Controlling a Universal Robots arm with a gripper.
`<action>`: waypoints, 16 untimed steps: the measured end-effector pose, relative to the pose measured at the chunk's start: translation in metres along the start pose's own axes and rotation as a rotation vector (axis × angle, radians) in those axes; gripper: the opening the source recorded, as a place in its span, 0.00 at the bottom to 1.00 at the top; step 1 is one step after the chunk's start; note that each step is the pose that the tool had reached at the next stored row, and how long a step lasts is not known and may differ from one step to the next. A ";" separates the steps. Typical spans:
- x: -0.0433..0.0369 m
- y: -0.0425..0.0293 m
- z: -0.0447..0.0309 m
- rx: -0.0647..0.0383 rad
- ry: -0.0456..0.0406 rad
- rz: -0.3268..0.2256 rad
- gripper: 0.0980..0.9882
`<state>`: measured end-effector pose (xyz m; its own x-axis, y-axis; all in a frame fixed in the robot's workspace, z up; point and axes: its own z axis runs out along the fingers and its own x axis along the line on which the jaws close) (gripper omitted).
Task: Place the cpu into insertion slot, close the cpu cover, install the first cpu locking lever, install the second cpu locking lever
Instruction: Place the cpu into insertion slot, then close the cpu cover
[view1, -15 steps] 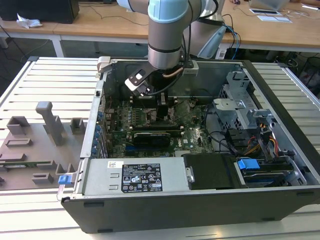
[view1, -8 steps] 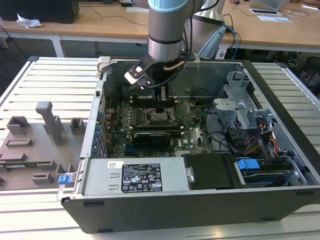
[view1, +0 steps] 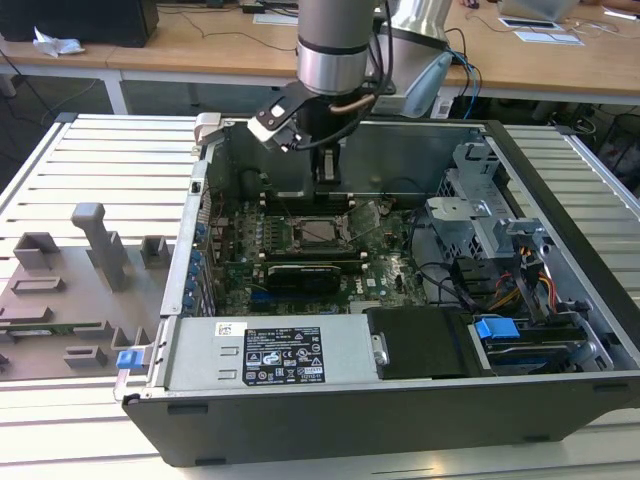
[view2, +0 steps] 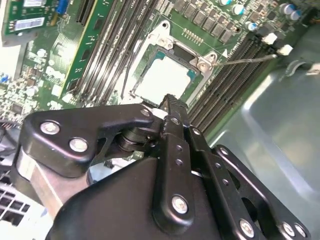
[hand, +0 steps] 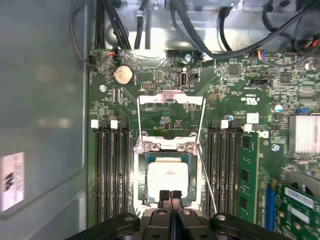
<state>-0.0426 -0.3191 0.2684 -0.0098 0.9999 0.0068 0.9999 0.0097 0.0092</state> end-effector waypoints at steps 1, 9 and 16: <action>0.0000 0.0000 -0.0040 0.000 0.0000 0.000 0.01; 0.0002 0.0003 -0.0256 0.000 0.0002 0.000 0.01; 0.0002 0.0002 -0.0257 0.000 0.0004 0.000 0.01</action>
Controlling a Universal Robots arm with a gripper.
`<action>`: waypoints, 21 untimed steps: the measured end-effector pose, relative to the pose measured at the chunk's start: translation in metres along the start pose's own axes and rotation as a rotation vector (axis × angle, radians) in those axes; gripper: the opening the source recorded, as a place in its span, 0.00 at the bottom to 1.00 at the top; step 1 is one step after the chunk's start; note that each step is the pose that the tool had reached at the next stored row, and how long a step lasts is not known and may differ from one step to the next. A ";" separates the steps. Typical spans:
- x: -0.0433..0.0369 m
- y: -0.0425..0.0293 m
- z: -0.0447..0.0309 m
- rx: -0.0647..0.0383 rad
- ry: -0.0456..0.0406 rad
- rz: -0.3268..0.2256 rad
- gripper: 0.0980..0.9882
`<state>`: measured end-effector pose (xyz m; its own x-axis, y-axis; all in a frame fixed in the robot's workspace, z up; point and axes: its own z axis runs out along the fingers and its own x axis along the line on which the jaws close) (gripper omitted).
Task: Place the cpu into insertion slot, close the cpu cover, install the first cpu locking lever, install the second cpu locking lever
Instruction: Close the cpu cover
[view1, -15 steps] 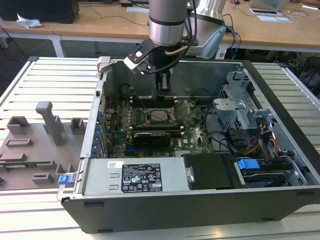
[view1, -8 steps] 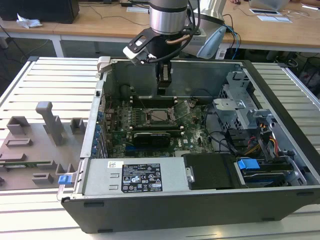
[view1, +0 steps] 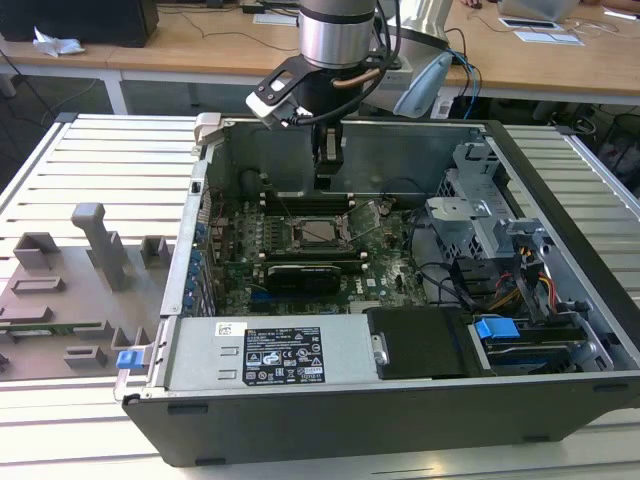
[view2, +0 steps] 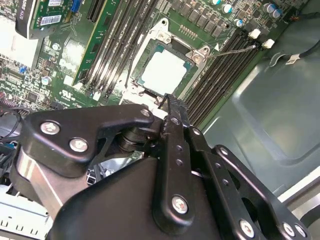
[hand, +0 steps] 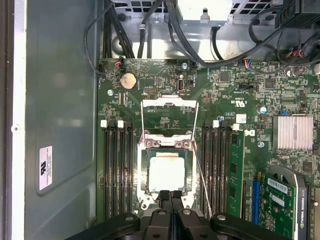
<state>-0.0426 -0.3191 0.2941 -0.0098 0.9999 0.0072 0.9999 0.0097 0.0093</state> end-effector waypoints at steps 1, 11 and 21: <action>0.0000 0.0000 0.0000 0.000 0.0000 0.000 0.01; -0.0003 0.0312 0.0002 0.000 0.0000 0.000 0.01; -0.0007 0.0777 0.0007 0.001 -0.0030 0.000 0.01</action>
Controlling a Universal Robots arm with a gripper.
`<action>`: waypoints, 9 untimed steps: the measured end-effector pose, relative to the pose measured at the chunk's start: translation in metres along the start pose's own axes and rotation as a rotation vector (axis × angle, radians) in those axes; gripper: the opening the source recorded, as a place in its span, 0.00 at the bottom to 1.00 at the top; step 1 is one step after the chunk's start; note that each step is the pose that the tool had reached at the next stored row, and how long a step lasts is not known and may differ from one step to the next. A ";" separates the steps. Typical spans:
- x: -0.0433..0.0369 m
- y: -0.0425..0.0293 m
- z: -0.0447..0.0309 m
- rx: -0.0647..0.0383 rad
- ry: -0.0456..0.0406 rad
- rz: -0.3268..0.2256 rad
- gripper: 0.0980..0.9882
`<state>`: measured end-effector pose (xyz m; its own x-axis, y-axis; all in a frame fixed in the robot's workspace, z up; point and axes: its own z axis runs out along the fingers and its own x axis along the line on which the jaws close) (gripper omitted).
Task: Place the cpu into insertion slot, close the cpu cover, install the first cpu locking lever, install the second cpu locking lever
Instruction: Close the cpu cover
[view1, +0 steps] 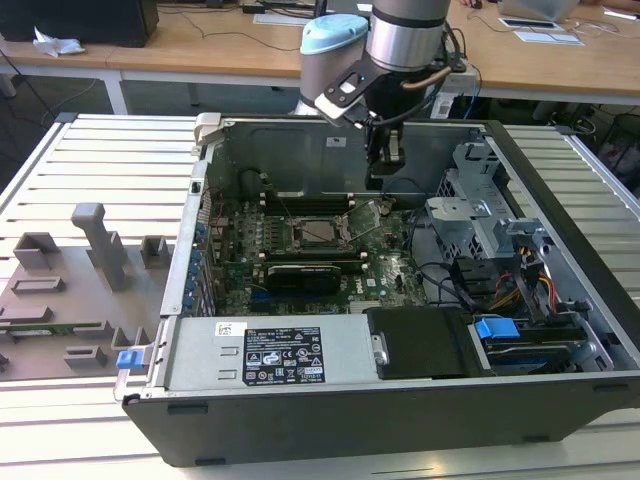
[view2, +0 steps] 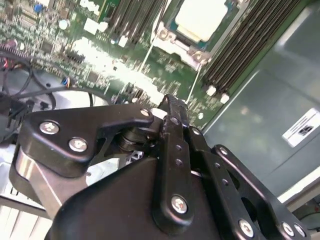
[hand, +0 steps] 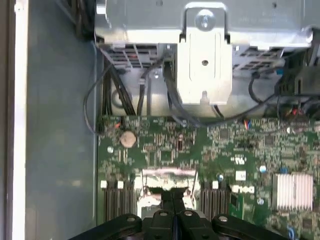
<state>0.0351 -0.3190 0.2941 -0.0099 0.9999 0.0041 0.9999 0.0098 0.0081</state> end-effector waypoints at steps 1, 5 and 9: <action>0.0000 0.0026 0.0000 0.000 -0.0001 0.000 0.01; -0.0001 0.0209 0.0002 0.001 -0.0013 0.000 0.01; 0.0000 0.0375 0.0003 0.003 -0.0016 0.000 0.01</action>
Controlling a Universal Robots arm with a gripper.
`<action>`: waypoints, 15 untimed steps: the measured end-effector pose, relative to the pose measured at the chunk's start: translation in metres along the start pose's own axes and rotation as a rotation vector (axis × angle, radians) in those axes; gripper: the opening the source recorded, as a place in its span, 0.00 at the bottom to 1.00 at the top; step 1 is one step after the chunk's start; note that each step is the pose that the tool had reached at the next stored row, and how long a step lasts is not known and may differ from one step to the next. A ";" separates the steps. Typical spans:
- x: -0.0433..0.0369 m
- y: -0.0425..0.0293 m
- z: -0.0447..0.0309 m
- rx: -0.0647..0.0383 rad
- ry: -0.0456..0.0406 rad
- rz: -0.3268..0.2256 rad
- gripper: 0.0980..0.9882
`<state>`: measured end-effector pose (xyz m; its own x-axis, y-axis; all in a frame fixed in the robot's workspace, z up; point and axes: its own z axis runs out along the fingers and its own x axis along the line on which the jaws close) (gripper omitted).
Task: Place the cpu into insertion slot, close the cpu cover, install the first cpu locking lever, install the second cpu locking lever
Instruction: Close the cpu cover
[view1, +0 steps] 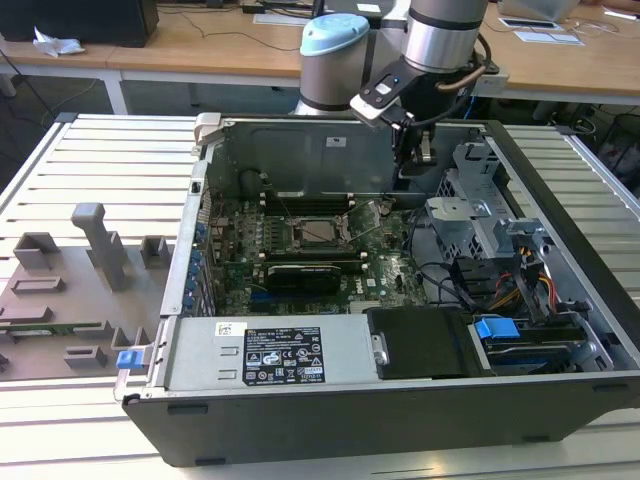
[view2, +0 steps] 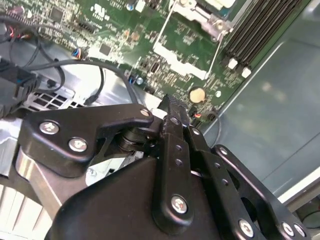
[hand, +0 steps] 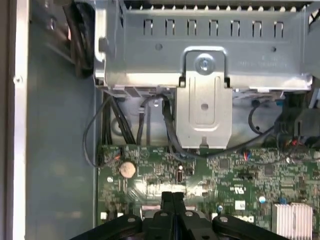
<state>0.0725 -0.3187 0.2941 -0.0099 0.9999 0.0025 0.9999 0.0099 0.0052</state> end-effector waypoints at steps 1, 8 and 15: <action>0.0000 0.0019 0.0000 0.000 0.0000 0.000 0.01; -0.0001 0.0041 0.0065 0.002 -0.0001 0.000 0.01; -0.0001 0.0040 0.0158 0.003 0.0002 0.000 0.01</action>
<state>0.0766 -0.3186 0.2782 -0.0097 0.9999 0.0027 0.9999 0.0097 0.0025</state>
